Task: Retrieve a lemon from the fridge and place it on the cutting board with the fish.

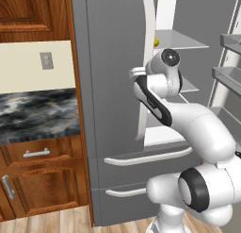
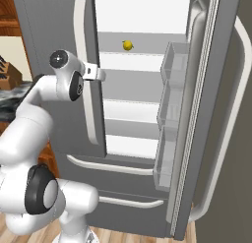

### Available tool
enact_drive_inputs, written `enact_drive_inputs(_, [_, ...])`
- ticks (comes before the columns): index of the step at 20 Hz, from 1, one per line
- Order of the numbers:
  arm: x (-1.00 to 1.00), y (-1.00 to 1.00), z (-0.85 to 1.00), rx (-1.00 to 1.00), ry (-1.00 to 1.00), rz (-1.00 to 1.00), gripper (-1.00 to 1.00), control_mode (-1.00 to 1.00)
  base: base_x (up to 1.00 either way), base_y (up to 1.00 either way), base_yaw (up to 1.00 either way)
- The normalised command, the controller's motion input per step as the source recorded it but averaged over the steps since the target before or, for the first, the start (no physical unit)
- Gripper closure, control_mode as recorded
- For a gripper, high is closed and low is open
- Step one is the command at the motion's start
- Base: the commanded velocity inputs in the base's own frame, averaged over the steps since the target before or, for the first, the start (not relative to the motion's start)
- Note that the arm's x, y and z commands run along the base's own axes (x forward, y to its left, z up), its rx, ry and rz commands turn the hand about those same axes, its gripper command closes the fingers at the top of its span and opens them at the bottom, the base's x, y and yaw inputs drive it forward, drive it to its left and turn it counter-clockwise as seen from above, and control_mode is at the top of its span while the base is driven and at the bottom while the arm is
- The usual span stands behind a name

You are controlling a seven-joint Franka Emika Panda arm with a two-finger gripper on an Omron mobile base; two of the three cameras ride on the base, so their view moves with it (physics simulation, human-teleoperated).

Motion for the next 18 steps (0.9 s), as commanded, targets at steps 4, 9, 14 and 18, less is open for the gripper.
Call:
enact_drive_inputs(4, [0.07, 0.08, 0.0, 0.0, 0.0, 0.0, 1.0, -1.0, 0.0, 0.0, 0.0])
enact_drive_inputs(9, [-0.01, 0.14, 0.01, -0.01, 0.0, 0.0, 1.0, -1.0, 0.0, 0.0, 0.0])
enact_drive_inputs(14, [-0.46, 0.2, 0.06, -0.04, 0.0, -0.07, 1.0, -1.0, 0.0, 0.0, 0.0])
enact_drive_inputs(18, [-0.94, 0.28, 0.06, -0.01, 0.0, -0.13, 1.0, -1.0, 0.0, 0.0, 0.0])
